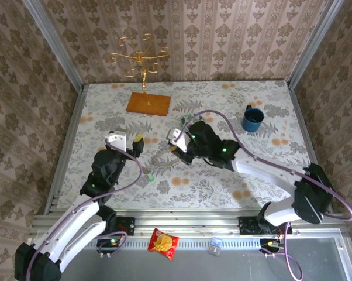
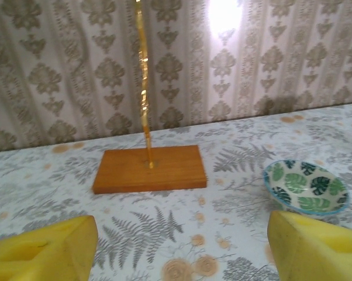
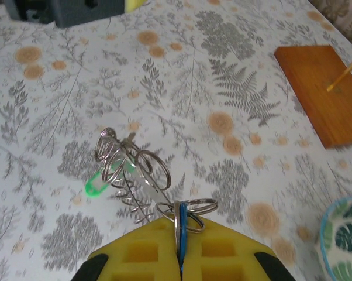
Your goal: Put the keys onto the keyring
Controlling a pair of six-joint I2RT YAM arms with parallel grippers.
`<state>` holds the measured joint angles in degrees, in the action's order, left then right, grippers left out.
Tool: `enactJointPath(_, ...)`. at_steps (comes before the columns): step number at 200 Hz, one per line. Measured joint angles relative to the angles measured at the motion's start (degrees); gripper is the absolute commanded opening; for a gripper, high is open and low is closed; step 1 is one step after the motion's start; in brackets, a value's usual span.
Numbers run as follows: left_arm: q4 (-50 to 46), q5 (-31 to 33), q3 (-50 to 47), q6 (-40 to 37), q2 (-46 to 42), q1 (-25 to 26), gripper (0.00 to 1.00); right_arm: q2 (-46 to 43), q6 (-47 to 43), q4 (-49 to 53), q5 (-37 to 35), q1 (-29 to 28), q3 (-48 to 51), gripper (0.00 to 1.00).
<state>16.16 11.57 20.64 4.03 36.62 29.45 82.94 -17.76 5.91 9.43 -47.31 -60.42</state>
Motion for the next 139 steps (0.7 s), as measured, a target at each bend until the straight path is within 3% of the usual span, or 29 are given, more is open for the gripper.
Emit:
enactJointPath(68, -4.2, 1.9, 0.0, 1.8, 0.0, -2.2, 0.78, 14.8, -4.8, -5.4, -0.5, 0.4, -9.0, 0.0)
enactJointPath(96, -4.2, 2.0, 0.0, 2.0, 0.0, -2.4, 0.78, 14.8, -7.8, -3.8, -1.5, 1.0, -7.7, 0.0)
enactJointPath(139, -3.8, 1.8, 0.0, 2.1, 1.4, -2.6, 0.79, 9.5, -11.2, 3.8, -4.9, 3.5, 3.0, 0.02)
